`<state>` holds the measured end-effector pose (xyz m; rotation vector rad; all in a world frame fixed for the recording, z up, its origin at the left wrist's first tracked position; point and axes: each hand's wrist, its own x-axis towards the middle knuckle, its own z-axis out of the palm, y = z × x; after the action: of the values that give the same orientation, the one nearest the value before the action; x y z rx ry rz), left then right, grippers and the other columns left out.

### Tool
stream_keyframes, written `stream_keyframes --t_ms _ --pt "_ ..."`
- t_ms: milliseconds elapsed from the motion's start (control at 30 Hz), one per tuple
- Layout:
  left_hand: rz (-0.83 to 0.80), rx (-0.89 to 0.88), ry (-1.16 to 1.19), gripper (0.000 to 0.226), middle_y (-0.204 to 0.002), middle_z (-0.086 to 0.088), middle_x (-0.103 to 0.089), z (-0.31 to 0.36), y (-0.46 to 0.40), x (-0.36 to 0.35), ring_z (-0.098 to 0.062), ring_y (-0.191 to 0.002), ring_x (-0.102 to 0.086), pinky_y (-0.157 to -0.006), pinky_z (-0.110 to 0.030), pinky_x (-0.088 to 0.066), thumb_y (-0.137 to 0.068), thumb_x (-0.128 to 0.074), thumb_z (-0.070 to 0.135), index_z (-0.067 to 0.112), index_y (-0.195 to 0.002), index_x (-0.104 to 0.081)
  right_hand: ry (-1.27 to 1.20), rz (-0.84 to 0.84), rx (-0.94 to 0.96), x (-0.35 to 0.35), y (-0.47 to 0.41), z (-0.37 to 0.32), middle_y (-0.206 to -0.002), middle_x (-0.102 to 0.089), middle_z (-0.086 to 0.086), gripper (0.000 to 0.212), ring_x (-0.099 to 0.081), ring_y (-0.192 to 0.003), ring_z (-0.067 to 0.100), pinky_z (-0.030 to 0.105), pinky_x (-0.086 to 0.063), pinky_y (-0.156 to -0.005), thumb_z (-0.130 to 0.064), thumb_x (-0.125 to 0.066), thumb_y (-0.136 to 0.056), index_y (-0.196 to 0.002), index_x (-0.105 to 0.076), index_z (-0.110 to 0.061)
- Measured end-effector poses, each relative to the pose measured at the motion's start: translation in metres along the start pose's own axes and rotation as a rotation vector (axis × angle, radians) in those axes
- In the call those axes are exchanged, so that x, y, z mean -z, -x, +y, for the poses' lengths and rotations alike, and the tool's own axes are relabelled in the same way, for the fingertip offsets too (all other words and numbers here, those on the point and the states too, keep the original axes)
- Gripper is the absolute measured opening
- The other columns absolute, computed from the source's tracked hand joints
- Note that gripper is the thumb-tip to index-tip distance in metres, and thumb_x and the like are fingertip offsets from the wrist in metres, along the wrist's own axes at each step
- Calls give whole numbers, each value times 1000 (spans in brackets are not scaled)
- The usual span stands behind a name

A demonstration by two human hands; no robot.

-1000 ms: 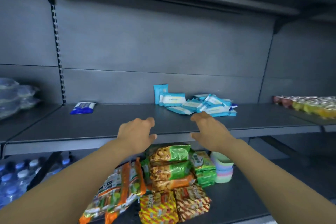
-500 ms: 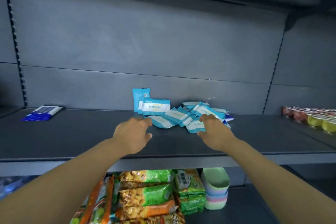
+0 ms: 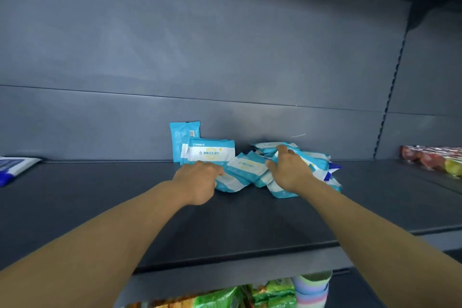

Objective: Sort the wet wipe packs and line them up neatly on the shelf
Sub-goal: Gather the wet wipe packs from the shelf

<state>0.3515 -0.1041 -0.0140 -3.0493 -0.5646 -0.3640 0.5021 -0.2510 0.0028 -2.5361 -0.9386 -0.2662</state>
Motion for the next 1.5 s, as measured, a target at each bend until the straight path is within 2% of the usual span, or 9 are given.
stream_keyframes --t_ms 200,367,600,700,900,1000,1200,1367,1500 --pt "-57 -44 76 40 -139 5 -48 -15 -10 -14 -19 -123 -45 -101 -33 -39 -96 -43 16 32 -132 -49 136 -2 -92 -22 -20 -7 -128 -53 15 55 -47 -119 33 42 -34 -99 -51 -35 -96 -128 -42 -7" --pt "-36 -36 123 23 -119 7 -61 -22 -4 2 -15 -109 -54 -94 -35 -47 -93 -50 24 29 -112 -62 220 -10 -119 -29 -24 -18 -125 -54 10 65 -46 -120 30 43 -29 -102 -64 -50 -84 -123 -49 -12" --pt "-239 88 365 62 -138 2 -41 -29 -20 7 -17 -122 -42 -102 -31 -39 -86 -54 12 32 -142 -36 65 10 -11 -20 -19 -39 -111 -59 6 40 -59 -102 24 34 -49 -83 -38 -72 -78 -103 -53 -14" --pt "-373 112 505 70 -147 5 -33 -27 -24 4 -15 -132 -32 -110 -34 -30 -82 -53 15 33 -146 -29 11 -8 1 -16 -15 -39 -112 -60 5 42 -59 -103 25 35 -50 -85 -32 -72 -79 -113 -55 -15" --pt "-474 120 329 69 -149 3 -24 -28 -19 18 -20 -137 -25 -110 -34 -28 -83 -57 28 35 -146 -29 -246 31 -14 1 -4 -27 -103 -64 3 41 -57 -89 18 29 -47 -76 -23 -75 -79 -117 -62 -15" --pt "-511 102 306 65 -144 2 -30 -26 -13 25 -20 -133 -30 -111 -35 -30 -85 -60 30 29 -145 -34 -292 17 4 4 4 -21 -100 -62 0 43 -54 -84 14 24 -40 -70 -23 -75 -79 -119 -62 -15" --pt "-451 138 400 63 -129 5 -41 -37 2 24 -15 -118 -41 -105 -31 -37 -76 -75 42 26 -130 -45 -350 49 11 11 22 -20 -102 -56 -4 46 -54 -85 11 21 -41 -64 -24 -74 -81 -124 -57 -18" --pt "-290 184 495 69 -108 9 -49 -43 16 24 -13 -106 -48 -95 -26 -41 -65 -85 33 22 -123 -50 -350 18 31 14 34 -19 -107 -62 -2 40 -58 -83 10 15 -42 -55 -20 -68 -86 -124 -57 -19" --pt "-177 204 587 54 -116 6 -61 -51 26 24 -14 -106 -58 -97 -31 -47 -63 -88 29 16 -109 -63 -512 17 4 19 37 -20 -99 -66 -3 27 -65 -82 12 22 -51 -64 -18 -67 -87 -113 -62 -20"
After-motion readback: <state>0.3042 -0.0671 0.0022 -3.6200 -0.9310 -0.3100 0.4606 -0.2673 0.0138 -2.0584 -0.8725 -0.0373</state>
